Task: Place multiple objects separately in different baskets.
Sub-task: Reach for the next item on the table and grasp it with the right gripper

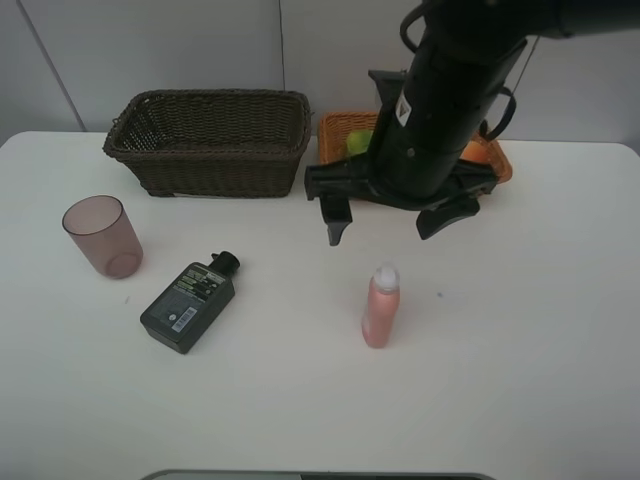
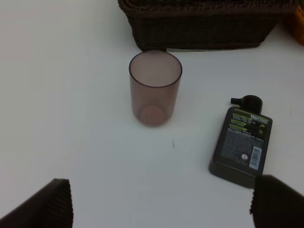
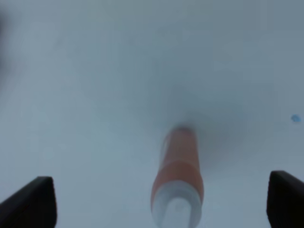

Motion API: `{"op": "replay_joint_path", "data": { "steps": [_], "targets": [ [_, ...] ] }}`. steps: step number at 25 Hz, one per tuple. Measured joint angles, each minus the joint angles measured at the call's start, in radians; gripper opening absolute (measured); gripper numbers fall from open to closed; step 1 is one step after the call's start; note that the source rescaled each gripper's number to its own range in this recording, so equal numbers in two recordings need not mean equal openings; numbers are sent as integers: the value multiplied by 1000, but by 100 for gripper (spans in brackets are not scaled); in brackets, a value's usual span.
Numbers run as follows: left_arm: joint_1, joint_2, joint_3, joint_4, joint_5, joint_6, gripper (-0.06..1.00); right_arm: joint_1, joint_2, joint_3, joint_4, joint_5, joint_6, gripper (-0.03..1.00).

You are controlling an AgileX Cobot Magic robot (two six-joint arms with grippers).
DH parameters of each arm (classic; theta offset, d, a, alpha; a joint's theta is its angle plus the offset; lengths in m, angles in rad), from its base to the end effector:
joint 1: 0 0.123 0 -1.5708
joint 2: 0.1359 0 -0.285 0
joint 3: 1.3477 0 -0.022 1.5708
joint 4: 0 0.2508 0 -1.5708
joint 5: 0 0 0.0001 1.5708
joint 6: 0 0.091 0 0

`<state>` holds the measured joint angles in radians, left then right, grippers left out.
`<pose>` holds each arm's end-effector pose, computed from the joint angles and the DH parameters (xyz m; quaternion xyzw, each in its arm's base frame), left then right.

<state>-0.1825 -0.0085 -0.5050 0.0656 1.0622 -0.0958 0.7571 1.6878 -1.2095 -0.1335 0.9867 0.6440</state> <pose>-0.0058 0.0064 0.2786 0.0353 0.8489 -0.0406 0.5258 0.2462 0.2187 0.2350 -0.0873 0.9898 0.0169 0.1115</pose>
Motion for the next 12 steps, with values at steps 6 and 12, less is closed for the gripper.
{"op": "replay_joint_path", "data": {
  "steps": [6, 12],
  "targets": [
    [0, 0, 0, 0, 0, 0, 96, 2, 33, 14, -9, 13, 46, 98],
    [0, 0, 0, 0, 0, 0, 96, -8, 42, 121, -10, -96, 102, 98]
  ]
}}
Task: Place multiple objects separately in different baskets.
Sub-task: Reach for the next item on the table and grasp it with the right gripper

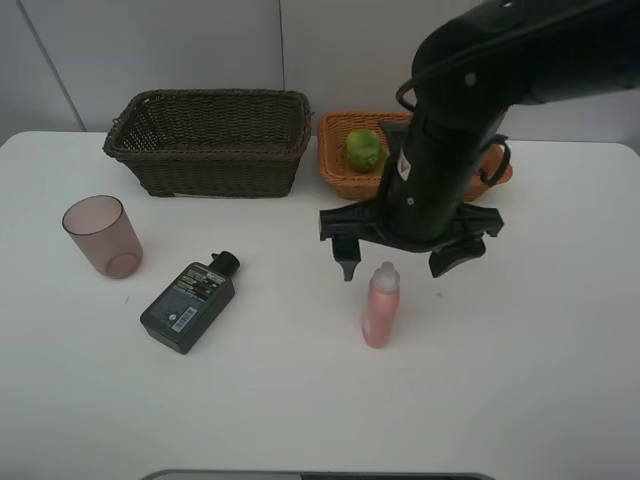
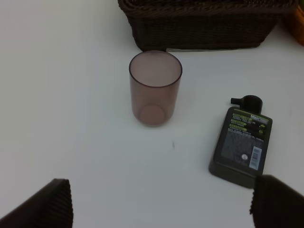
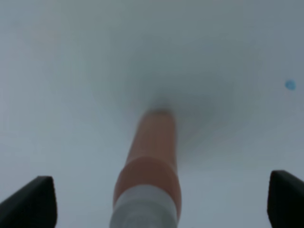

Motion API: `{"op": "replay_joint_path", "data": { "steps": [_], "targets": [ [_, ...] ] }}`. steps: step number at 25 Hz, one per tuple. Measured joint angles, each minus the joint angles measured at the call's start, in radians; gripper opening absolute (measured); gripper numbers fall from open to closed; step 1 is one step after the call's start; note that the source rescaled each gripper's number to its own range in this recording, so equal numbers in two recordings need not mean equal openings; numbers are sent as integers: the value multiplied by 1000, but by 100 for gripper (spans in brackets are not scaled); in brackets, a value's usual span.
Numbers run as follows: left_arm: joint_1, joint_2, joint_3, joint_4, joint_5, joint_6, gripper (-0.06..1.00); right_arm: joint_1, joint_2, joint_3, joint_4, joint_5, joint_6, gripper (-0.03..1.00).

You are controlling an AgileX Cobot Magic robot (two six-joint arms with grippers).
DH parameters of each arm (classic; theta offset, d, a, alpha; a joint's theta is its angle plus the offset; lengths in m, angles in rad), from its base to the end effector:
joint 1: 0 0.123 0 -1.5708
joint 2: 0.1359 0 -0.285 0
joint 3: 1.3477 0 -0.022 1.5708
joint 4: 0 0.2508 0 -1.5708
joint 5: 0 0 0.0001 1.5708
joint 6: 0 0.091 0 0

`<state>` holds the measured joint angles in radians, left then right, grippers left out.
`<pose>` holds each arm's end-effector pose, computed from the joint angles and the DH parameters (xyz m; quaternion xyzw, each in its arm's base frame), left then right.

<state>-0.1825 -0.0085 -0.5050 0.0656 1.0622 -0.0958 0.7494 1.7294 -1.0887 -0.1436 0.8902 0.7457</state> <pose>-0.0058 0.0064 0.2786 0.0353 0.8489 -0.0406 0.5258 0.2408 0.2102 0.1929 -0.0434 0.9953 0.0002 0.0862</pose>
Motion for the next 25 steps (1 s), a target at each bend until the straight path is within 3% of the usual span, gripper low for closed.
{"op": "replay_joint_path", "data": {
  "steps": [5, 18, 22, 24, 25],
  "targets": [
    [0, 0, 0, 0, 0, 0, 96, 0, 16, 12, 0, -73, 27, 98],
    [0, 0, 0, 0, 0, 0, 96, 0, 145, 15, 5, -74, 29, 94],
    [0, 0, 0, 0, 0, 0, 96, 0, 163, 15, 11, -74, 29, 75],
    [0, 0, 0, 0, 0, 0, 96, 0, 163, 15, 16, -73, 29, 53],
    [0, 0, 0, 0, 0, 0, 96, 0, 163, 15, 17, -71, 29, 35]
  ]
}}
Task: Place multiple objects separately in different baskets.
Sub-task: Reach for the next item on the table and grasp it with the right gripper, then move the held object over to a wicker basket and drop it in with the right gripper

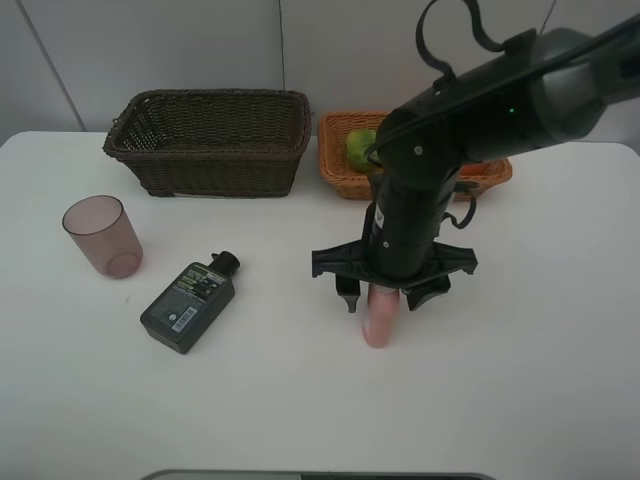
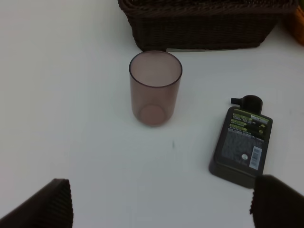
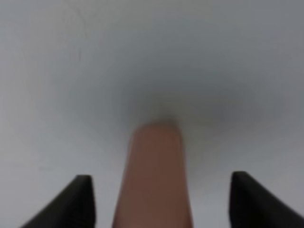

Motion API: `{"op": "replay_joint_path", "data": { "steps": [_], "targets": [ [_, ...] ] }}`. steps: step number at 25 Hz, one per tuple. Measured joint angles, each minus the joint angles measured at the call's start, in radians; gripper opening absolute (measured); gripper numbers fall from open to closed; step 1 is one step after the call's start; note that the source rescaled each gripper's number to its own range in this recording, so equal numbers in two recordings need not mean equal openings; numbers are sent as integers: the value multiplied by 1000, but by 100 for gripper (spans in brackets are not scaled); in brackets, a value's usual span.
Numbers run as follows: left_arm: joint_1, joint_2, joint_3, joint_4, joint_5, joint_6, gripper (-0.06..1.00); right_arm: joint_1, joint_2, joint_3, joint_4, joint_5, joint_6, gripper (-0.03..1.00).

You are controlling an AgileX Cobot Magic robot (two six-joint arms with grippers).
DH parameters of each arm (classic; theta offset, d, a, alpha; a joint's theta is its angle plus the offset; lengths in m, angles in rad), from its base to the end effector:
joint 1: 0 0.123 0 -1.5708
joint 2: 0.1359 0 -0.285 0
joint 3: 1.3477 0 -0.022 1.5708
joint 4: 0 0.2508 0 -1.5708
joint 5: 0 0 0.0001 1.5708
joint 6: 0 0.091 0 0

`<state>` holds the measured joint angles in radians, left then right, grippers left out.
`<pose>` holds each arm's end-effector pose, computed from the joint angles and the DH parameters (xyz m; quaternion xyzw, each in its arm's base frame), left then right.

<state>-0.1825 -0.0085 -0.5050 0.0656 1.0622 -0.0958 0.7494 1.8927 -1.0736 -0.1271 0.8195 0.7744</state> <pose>-0.0058 0.0064 0.2786 0.0353 0.8489 -0.0406 0.5258 0.2468 0.2181 0.1368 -0.0304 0.9984 -0.0272 0.0393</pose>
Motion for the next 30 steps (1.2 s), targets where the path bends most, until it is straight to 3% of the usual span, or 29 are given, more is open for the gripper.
{"op": "replay_joint_path", "data": {
  "steps": [2, 27, 30],
  "targets": [
    [0, 0, 0, 0, 0, 0, 96, 0, 0, 0, 8, 4, 0, 0],
    [0, 0, 0, 0, 0, 0, 96, 0, 0, -1, 11, 9, 0, 2],
    [0, 0, 0, 0, 0, 0, 96, 0, -1, -24, 15, 52, -33, 2]
  ]
}}
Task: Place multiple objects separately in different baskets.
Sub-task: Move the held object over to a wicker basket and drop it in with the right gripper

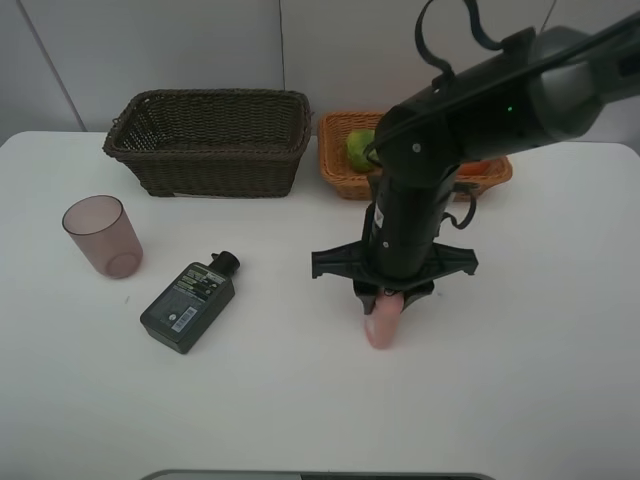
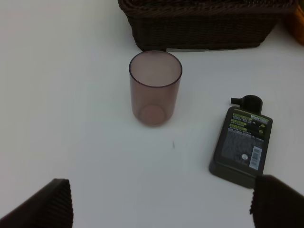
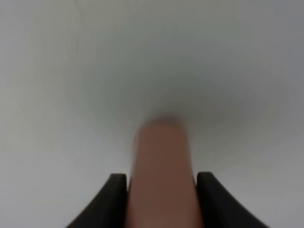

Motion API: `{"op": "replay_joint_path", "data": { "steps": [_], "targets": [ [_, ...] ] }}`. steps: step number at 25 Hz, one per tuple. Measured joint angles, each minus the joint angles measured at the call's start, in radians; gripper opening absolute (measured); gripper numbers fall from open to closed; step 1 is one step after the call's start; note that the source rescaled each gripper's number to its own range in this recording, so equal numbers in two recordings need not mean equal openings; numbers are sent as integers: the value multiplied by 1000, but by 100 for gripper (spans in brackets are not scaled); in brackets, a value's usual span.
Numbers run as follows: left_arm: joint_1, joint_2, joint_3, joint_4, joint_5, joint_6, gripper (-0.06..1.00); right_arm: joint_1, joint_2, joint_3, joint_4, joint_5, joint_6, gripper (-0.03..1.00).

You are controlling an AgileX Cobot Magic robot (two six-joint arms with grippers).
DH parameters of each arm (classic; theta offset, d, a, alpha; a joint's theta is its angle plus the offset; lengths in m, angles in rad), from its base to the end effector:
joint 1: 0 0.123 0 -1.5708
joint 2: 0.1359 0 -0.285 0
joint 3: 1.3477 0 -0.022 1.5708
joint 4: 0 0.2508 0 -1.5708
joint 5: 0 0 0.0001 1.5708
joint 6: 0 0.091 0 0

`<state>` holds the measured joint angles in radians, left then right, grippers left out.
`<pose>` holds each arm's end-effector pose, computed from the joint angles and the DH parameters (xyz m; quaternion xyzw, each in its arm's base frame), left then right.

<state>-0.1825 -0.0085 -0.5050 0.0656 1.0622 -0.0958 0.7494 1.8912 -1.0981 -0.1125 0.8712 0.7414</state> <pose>-0.0058 0.0064 0.2786 0.0353 0.8489 -0.0406 0.5258 0.2472 0.2193 0.1422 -0.0403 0.9983 -0.0337 0.0268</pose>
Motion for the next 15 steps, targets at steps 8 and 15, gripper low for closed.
{"op": "replay_joint_path", "data": {
  "steps": [8, 15],
  "targets": [
    [0, 0, 0, 0, 0, 0, 96, 0, -32, -247, 18, 227, -284, 2],
    [0, 0, 0, 0, 0, 0, 96, 3, 66, -585, 30, 330, -418, 2]
  ]
}}
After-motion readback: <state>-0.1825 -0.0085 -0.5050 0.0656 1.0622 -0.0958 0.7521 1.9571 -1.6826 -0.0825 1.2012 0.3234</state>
